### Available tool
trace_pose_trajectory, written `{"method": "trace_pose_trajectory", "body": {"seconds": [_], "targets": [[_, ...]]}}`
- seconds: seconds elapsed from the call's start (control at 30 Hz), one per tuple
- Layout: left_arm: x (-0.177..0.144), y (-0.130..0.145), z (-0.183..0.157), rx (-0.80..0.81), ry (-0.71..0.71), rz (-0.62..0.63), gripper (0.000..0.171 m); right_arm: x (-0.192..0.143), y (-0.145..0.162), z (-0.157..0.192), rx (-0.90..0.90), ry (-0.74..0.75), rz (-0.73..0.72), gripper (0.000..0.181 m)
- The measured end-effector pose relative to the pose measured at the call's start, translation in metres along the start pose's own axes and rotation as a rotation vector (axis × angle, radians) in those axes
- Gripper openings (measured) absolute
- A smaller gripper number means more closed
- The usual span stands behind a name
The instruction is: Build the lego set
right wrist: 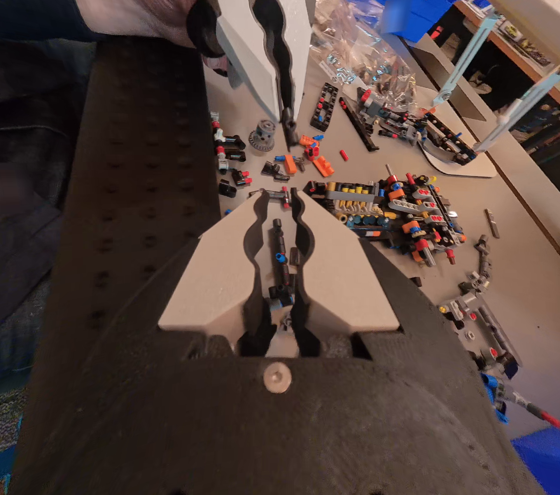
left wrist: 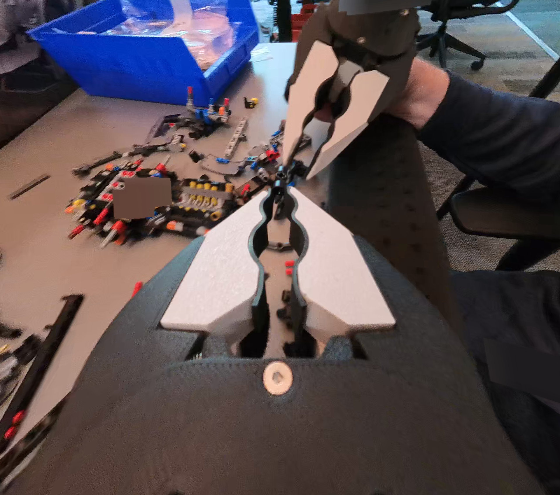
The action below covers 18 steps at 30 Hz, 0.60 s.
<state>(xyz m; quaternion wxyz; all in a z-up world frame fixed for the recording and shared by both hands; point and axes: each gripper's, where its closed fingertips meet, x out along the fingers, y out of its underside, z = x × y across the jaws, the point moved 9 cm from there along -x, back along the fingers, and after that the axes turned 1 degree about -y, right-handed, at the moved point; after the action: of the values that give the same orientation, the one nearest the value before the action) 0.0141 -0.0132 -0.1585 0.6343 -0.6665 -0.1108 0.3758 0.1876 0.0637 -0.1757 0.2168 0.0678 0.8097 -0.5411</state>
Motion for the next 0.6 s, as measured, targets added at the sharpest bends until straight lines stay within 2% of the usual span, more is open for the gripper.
{"method": "trace_pose_trajectory", "body": {"seconds": [0.2,0.27,0.33,0.47,0.53,0.6], "targets": [[-0.035,0.025,0.039,-0.032,-0.250,0.138,0.005,-0.005,0.011,-0.015,0.099,0.075,0.049,0.016],[-0.043,0.029,0.046,-0.043,-0.315,0.169,0.005,-0.003,0.014,-0.012,0.112,0.028,0.088,0.018],[-0.044,0.038,0.052,-0.038,-0.388,0.253,0.009,0.002,0.020,-0.008,0.084,0.005,0.168,0.021],[-0.037,0.047,0.056,-0.063,-0.451,0.347,0.022,0.013,0.029,-0.002,0.042,-0.021,0.307,0.021],[-0.034,0.045,0.054,-0.044,-0.448,0.335,0.023,0.017,0.034,-0.003,0.035,0.003,0.374,0.018],[-0.029,0.041,0.048,-0.036,-0.417,0.307,0.024,0.017,0.034,-0.003,0.032,0.005,0.382,0.006]]}}
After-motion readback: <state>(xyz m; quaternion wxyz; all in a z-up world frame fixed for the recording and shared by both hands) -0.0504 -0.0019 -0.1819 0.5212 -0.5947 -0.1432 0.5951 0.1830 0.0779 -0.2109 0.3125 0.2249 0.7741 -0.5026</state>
